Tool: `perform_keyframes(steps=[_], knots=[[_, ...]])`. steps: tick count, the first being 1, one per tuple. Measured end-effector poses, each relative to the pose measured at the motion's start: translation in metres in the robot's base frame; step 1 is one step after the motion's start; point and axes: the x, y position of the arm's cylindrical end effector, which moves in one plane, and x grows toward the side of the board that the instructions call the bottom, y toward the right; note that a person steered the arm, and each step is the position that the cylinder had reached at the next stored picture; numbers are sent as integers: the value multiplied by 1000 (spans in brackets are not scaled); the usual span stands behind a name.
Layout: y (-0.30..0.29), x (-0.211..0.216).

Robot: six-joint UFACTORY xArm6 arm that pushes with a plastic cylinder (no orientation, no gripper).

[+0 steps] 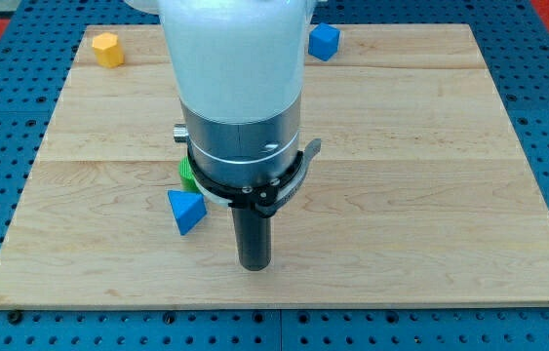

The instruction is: Separate the yellow heart from the line of blocks

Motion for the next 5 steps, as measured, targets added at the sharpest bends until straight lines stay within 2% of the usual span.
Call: perform_keyframes(steps=[2,3,5], knots=[[-1,4],[-10,-51],[-2,-245]])
